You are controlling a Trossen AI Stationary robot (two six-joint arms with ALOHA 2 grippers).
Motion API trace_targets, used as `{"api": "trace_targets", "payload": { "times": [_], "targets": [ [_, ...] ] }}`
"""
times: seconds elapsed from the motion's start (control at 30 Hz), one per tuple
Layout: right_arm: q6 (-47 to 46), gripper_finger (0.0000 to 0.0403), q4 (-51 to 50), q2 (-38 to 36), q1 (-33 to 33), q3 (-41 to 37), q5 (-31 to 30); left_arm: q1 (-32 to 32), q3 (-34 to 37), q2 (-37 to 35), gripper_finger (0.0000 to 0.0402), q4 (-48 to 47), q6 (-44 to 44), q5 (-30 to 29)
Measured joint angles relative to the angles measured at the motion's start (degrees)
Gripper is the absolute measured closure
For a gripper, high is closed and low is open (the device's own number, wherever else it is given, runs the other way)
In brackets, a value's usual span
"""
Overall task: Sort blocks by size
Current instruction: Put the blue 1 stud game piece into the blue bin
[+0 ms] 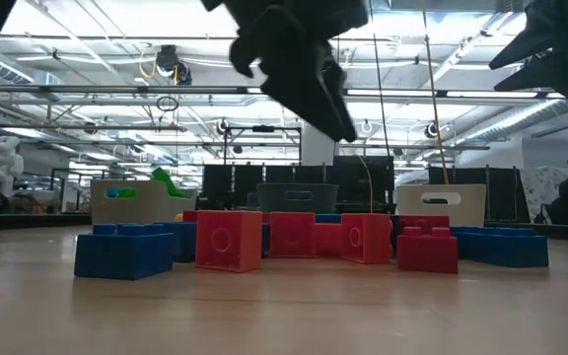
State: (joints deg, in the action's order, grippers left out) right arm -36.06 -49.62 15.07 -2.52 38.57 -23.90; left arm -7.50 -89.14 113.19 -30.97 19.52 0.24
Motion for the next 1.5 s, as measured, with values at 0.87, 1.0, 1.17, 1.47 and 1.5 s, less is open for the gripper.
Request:
{"api": "trace_targets", "payload": {
  "times": [0.87,1.0,1.17,1.47,1.5],
  "targets": [
    [2.3,0.0165,0.0,0.0,0.0,0.0,0.0,2.5,-0.9,9.0,0.0144,-2.5,18.3,0.9],
    [2.3,0.0165,0.0,0.0,0.0,0.0,0.0,2.5,-0.9,9.3,0.0144,-1.3,18.4,0.6],
    [2.5,0.0165,0.0,0.0,0.0,0.0,0.0,2.9,-0.9,9.3,0.0155,-1.2,18.4,1.2],
    [2.5,0.0165,-0.1,0.0,0.0,0.0,0.0,3.8,-0.9,11.0,0.0238,2.9,18.4,4.6],
    [2.5,0.0165,-0.1,0.0,0.0,0.0,0.0,3.8,-0.9,11.0,0.0246,2.9,18.3,4.6]
  ]
}}
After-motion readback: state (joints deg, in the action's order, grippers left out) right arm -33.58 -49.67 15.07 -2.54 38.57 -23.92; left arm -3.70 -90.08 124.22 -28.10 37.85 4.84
